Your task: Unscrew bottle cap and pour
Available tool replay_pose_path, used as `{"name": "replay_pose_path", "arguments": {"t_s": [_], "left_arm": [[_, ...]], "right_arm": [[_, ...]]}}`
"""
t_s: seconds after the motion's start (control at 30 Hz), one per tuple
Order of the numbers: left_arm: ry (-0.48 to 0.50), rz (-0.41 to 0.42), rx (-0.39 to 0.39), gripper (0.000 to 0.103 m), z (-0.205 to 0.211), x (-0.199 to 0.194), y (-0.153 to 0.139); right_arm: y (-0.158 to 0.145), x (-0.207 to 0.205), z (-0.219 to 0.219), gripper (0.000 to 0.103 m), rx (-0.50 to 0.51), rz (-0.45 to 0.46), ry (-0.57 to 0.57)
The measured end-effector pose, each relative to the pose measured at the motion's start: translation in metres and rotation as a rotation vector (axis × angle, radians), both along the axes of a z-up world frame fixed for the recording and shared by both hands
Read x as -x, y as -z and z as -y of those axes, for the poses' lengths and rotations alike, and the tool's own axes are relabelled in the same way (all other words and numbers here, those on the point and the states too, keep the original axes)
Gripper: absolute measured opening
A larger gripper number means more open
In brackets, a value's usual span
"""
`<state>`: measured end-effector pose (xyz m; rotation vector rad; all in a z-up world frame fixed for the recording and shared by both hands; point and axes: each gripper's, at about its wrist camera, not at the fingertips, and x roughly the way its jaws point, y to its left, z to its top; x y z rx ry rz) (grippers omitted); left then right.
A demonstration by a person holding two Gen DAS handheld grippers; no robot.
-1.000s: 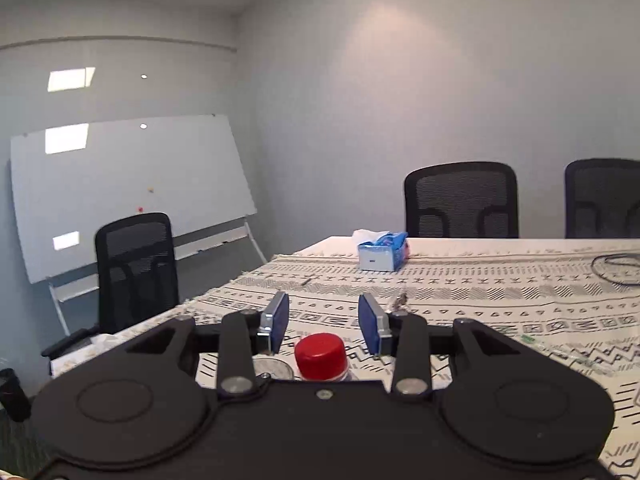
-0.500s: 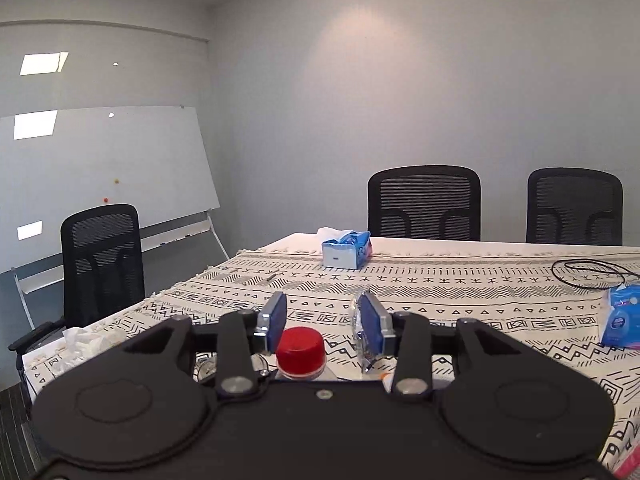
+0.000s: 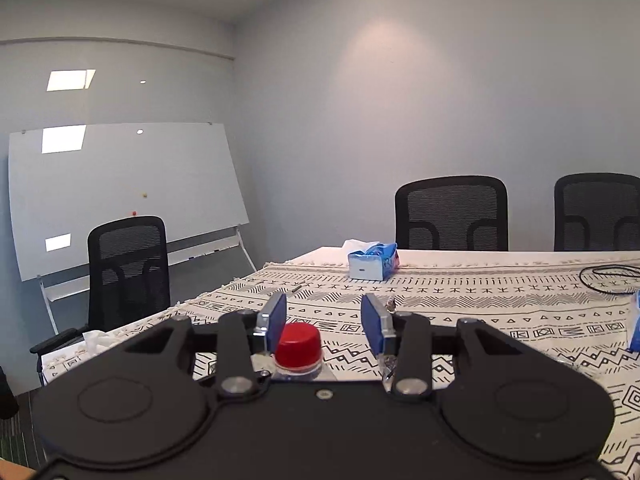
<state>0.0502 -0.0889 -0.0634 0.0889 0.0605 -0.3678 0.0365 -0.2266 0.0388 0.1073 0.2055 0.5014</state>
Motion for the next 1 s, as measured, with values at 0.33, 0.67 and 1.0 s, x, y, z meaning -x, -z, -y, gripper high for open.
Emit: {"name": "replay_pose_path", "arguments": {"t_s": [0.33, 0.67, 1.0], "left_arm": [[-0.033, -0.012, -0.038, 0.058, 0.005, -0.003, -0.001], [0.038, -0.017, -0.024, 0.057, -0.001, -0.012, 0.000], [0.082, -0.040, 0.009, 0.057, -0.011, -0.019, 0.001]], "right_arm": [[0.001, -0.018, -0.032, 0.047, 0.101, -0.013, -0.065], [0.012, -0.033, -0.052, 0.034, 0.109, -0.039, 0.058], [0.014, -0.038, -0.066, 0.033, 0.108, -0.046, 0.140]]}}
